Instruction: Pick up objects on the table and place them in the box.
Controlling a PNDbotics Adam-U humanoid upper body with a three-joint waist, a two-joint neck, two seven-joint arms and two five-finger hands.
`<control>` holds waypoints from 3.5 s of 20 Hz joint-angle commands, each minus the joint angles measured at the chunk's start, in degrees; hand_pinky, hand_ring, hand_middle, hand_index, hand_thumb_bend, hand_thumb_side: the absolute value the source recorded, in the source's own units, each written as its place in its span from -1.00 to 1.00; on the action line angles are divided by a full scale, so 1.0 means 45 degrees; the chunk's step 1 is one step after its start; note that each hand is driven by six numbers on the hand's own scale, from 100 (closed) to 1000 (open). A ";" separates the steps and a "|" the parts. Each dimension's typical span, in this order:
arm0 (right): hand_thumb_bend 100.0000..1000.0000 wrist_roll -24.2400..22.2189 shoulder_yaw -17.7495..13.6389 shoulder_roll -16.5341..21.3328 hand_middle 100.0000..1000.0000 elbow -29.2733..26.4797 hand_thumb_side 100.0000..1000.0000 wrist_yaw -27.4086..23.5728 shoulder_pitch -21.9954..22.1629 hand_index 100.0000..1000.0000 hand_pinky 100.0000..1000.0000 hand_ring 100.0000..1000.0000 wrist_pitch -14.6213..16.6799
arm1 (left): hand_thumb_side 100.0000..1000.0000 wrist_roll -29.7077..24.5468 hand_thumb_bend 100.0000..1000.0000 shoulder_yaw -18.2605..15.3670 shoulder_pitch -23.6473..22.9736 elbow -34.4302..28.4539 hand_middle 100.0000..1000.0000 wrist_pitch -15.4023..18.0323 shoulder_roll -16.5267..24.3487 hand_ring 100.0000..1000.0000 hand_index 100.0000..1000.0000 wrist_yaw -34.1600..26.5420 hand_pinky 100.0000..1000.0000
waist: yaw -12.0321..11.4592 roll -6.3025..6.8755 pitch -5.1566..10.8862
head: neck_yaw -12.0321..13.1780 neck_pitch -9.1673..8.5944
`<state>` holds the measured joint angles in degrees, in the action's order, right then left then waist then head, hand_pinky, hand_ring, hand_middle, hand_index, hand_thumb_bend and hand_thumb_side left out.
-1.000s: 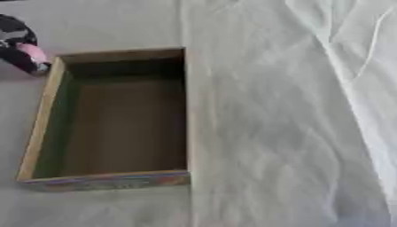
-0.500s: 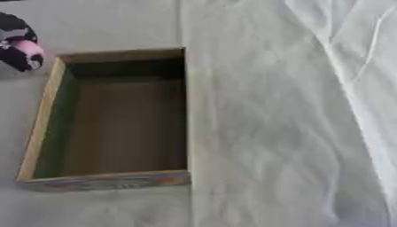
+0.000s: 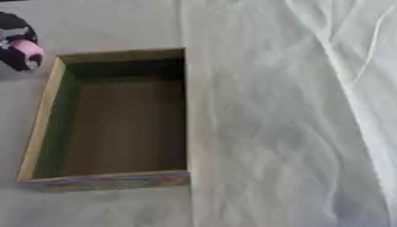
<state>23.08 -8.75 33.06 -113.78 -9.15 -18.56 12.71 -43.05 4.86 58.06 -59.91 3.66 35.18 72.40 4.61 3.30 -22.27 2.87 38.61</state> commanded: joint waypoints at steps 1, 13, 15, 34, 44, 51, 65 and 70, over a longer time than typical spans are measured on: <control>-1.00 -0.0006 -0.0103 0.0253 0.39 -0.0181 1.00 -0.0034 -0.0038 0.70 0.15 0.43 -0.0013 | -0.50 0.0153 -1.00 -0.0101 0.0356 -0.0530 0.06 0.0005 0.0289 -0.09 0.18 -0.0300 -0.48 | -0.0029 -0.0029 0.0365 | -0.0013 -0.0105; -1.00 0.0051 -0.0130 0.0297 0.39 -0.0181 1.00 -0.0118 -0.0006 0.70 0.15 0.43 -0.0007 | -0.31 0.1283 -1.00 -0.0255 0.0465 -0.3240 -0.03 0.0013 0.0468 -0.16 0.09 -0.1250 -0.56 | -0.0123 -0.0052 0.0582 | -0.0069 0.0045; -1.00 0.0058 -0.0129 0.0312 0.39 -0.0181 1.00 -0.0137 -0.0006 0.70 0.15 0.43 0.0002 | -0.30 0.1408 -1.00 -0.0102 0.0459 -0.4172 -0.03 0.0150 0.0534 -0.16 0.09 -0.1342 -0.57 | -0.0156 -0.0062 0.0623 | -0.0073 0.0076; -1.00 0.0073 -0.0102 0.0348 0.39 -0.0181 1.00 -0.0346 -0.0079 0.70 0.15 0.43 0.0030 | -0.30 0.1214 -1.00 0.2825 -0.0428 -1.0436 -0.03 0.0371 -0.0292 -0.16 0.07 -0.2922 -0.58 | -0.0170 -0.0064 0.0922 | 0.0002 0.0161; -1.00 0.0071 -0.0102 0.0338 0.39 -0.0181 1.00 -0.0361 -0.0107 0.70 0.15 0.43 0.0014 | -0.34 0.0321 -1.00 0.4046 -0.1060 -1.0019 -0.05 -0.0224 -0.0859 -0.17 0.05 -0.4311 -0.58 | -0.0179 -0.0019 0.0920 | 0.0246 0.0536; -1.00 0.0048 -0.0095 0.0284 0.39 -0.0181 1.00 -0.0345 -0.0087 0.70 0.15 0.43 -0.0018 | -0.39 -0.0245 -1.00 0.4544 -0.1231 -0.9870 -0.02 -0.0196 -0.1116 -0.14 0.08 -0.4425 -0.54 | -0.0159 -0.0036 0.0876 | 0.0368 0.0582; -1.00 0.0040 -0.0105 0.0239 0.39 -0.0181 1.00 -0.0346 -0.0065 0.70 0.15 0.43 -0.0058 | -0.30 -0.1263 -1.00 0.5277 -0.1529 -0.9056 0.05 0.0027 -0.1292 -0.04 0.24 -0.4160 -0.40 | -0.0112 -0.0029 0.0891 | 0.0391 0.0484; -1.00 0.0038 -0.0106 0.0233 0.39 -0.0181 1.00 -0.0352 -0.0068 0.70 0.15 0.43 -0.0060 | 0.04 -0.1225 -1.00 0.5485 -0.1594 -0.8703 0.12 0.0014 -0.1350 0.03 0.36 -0.3875 -0.34 | -0.0089 -0.0032 0.0884 | 0.0414 0.0495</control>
<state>23.24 -8.77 33.05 -113.78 -10.68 -18.39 12.54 -48.61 29.76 50.27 -98.86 3.79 28.67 54.50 4.16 3.41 -19.42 4.49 40.77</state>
